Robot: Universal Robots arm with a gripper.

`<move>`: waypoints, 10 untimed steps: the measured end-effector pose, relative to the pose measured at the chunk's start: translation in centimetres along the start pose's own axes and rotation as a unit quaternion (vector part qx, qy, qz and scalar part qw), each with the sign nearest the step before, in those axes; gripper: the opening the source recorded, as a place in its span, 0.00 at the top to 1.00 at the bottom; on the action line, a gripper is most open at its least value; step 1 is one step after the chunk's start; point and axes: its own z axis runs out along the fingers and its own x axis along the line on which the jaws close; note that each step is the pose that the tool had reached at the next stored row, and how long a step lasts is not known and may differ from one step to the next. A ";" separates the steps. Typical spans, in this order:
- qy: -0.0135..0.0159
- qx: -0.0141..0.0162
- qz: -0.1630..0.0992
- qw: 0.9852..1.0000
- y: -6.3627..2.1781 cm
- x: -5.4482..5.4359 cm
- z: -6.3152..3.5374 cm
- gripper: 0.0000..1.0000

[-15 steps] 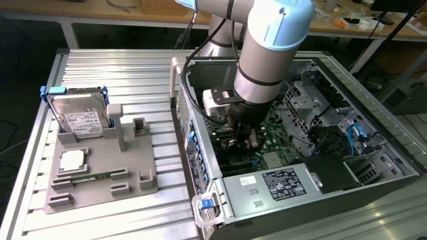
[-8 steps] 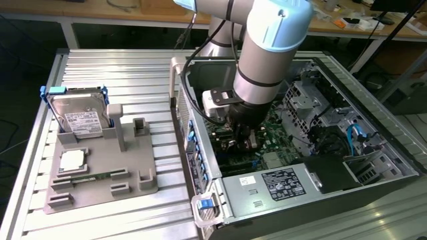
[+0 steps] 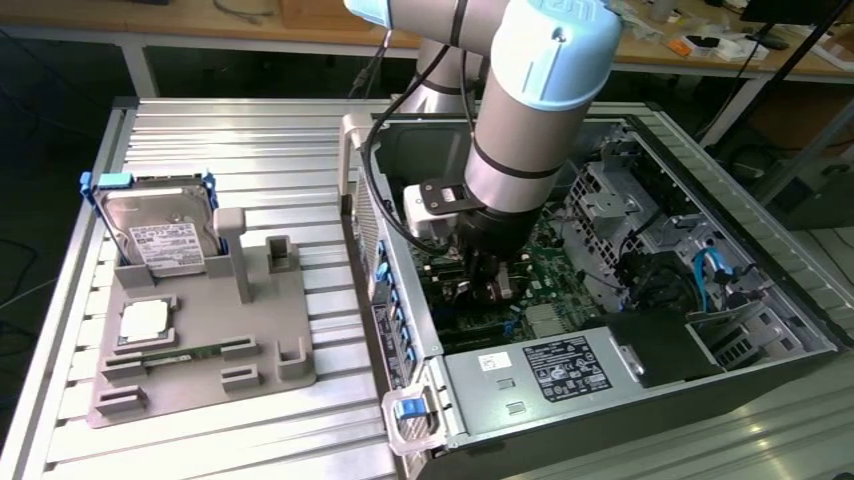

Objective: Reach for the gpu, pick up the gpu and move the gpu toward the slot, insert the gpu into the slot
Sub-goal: 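Insert the gpu into the slot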

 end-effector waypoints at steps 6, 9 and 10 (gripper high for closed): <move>0.000 0.000 0.000 1.000 0.00 0.0 0.01 0.73; 0.000 0.000 0.000 1.000 0.00 0.0 0.01 0.73; 0.000 0.000 0.000 1.000 0.00 0.0 0.01 0.73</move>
